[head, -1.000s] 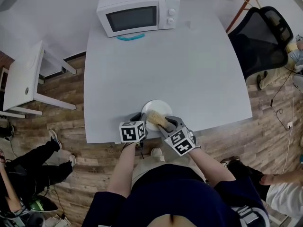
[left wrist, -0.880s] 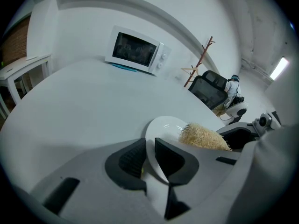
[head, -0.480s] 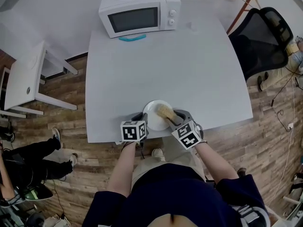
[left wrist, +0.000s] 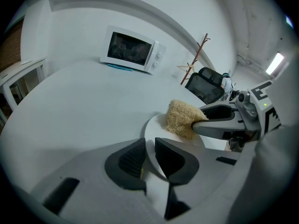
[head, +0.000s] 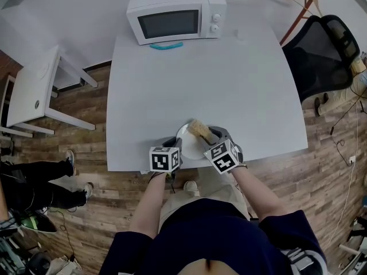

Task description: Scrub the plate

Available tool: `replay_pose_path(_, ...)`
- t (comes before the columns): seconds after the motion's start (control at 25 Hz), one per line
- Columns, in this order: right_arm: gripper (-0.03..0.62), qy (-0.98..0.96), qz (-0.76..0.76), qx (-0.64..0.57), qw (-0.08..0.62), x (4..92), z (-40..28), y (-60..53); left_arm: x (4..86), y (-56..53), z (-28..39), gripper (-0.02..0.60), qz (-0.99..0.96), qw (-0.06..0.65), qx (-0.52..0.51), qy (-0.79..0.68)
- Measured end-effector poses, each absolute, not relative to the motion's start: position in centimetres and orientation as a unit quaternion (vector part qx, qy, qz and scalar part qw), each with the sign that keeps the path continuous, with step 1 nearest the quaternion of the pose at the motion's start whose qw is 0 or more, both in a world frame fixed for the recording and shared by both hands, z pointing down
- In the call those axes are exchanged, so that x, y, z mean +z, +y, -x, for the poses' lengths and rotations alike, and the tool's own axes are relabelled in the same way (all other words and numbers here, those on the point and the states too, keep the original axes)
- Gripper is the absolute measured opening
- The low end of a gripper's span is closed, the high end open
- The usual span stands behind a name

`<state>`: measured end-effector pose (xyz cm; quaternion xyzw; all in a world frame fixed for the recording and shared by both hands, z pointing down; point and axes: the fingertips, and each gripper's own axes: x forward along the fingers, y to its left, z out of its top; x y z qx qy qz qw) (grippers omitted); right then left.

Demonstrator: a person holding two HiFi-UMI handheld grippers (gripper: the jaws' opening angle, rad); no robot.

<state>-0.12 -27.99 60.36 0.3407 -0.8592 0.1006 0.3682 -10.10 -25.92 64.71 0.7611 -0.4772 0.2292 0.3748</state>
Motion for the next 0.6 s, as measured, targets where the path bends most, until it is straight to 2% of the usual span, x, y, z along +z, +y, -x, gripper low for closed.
replay_pose_path(0.6, 0.172, -0.877, -0.306, 0.125, 0.348, 60.7, 3.0, -24.3, 64.7, -26.2, 10.3, 0.074, -0.759, 0.362, 0.232, -0.490)
